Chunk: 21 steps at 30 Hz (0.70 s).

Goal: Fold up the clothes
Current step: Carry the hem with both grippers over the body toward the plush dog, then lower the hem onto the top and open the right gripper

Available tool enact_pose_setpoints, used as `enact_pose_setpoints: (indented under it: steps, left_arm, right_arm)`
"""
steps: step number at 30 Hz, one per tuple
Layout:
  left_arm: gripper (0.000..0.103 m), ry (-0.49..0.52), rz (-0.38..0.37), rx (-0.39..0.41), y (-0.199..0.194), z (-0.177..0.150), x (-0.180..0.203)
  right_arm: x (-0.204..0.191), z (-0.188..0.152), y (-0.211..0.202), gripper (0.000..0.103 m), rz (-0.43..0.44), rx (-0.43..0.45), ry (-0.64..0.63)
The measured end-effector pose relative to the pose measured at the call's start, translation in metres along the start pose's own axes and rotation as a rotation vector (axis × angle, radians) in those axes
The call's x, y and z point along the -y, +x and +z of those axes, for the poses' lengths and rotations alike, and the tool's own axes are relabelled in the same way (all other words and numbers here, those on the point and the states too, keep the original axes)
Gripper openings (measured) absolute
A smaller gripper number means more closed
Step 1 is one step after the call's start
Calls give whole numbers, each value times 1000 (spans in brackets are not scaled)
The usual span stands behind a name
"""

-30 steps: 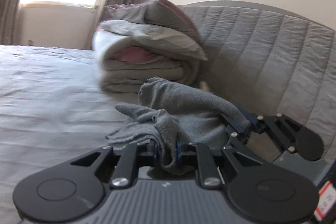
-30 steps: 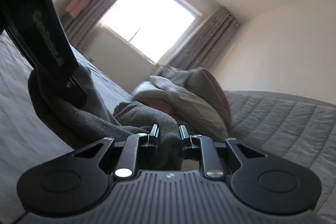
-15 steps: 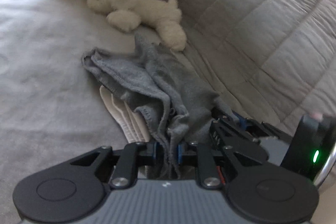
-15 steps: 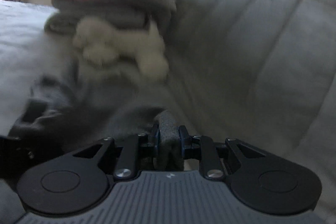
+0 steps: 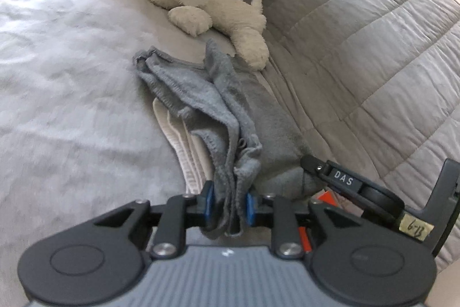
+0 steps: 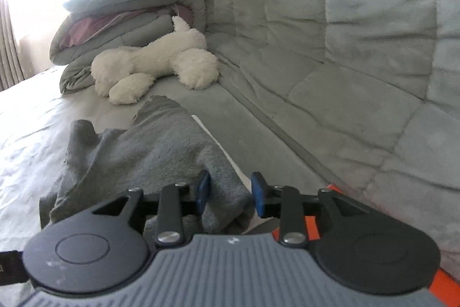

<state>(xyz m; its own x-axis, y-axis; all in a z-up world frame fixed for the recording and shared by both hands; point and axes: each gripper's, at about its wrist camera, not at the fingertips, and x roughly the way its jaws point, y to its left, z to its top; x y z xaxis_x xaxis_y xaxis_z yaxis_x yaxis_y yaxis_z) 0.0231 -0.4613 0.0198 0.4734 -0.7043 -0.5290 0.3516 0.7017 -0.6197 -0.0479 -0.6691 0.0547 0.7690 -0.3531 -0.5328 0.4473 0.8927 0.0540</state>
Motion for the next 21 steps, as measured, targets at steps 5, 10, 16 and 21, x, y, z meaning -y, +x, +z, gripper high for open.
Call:
enact_pose_setpoints:
  steps: [5,10,16,21]
  left_arm:
    - [23,23,5,-27,-3,1,1]
    - [45,-114,-11,-51,-1,26,-31]
    - [49,-264,-59,-36,2,53,-55]
    - [62,-245,-130,-84,-13,32,-45]
  right_arm:
    - [3,4,-3,22,-6,-32,53]
    - [10,6,2,28,-32,-96,103]
    - [-3,18,-20,47,-114,-38,48]
    - [-19,25,-30,48,-105,-5,-10]
